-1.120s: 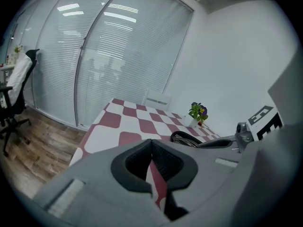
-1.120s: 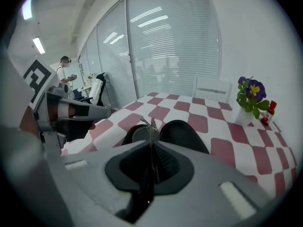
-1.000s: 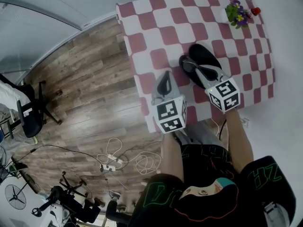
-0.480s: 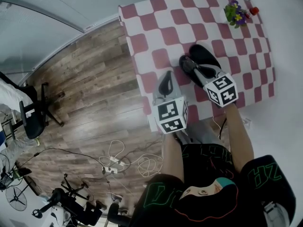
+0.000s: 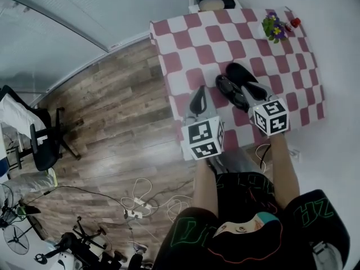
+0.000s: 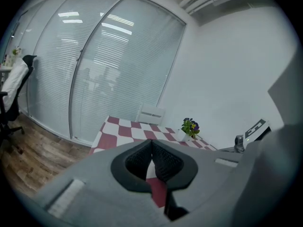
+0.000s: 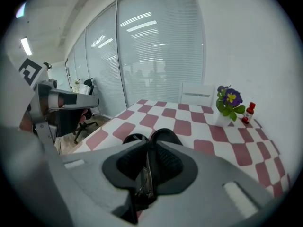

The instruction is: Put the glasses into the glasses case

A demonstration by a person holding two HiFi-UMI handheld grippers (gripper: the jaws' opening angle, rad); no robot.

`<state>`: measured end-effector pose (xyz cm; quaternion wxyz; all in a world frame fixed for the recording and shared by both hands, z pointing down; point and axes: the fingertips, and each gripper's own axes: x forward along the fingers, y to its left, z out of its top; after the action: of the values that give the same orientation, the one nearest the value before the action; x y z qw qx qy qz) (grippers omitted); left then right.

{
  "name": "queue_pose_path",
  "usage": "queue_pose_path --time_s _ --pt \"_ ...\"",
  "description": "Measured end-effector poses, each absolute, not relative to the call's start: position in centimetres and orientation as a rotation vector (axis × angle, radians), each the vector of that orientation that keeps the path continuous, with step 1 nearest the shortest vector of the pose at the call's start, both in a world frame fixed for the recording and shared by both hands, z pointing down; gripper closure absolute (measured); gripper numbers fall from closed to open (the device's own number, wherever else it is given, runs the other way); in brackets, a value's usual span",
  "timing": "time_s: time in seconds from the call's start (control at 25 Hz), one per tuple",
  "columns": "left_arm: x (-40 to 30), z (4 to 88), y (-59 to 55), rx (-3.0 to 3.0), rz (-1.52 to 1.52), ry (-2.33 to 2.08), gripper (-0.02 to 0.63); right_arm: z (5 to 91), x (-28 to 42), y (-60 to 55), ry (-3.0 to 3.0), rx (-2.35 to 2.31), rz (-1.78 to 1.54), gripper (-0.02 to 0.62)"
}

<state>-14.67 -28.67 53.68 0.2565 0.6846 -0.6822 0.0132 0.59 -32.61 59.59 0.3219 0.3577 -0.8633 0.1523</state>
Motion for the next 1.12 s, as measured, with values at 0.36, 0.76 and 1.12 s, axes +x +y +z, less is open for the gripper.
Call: queue_pose_path --time_s 0.36,0.76,1.12 --pt "-15.0 47.7 -30.4 1.992 -0.006 -1.915 0.598 52.4 2.4 -34.8 -2.376 1.176 0.348 0.592" --pt "-14.9 39.8 -32.6 2.165 -0.057 -1.983 0.597 44.0 2.7 -37.5 -2.488 1.331 0.188 0.592" --pt "-15.2 35.5 -33.4 2.255 -0.061 -2.055 0.598 36.9 2.5 -38.9 -2.608 1.465 0.041 0.592"
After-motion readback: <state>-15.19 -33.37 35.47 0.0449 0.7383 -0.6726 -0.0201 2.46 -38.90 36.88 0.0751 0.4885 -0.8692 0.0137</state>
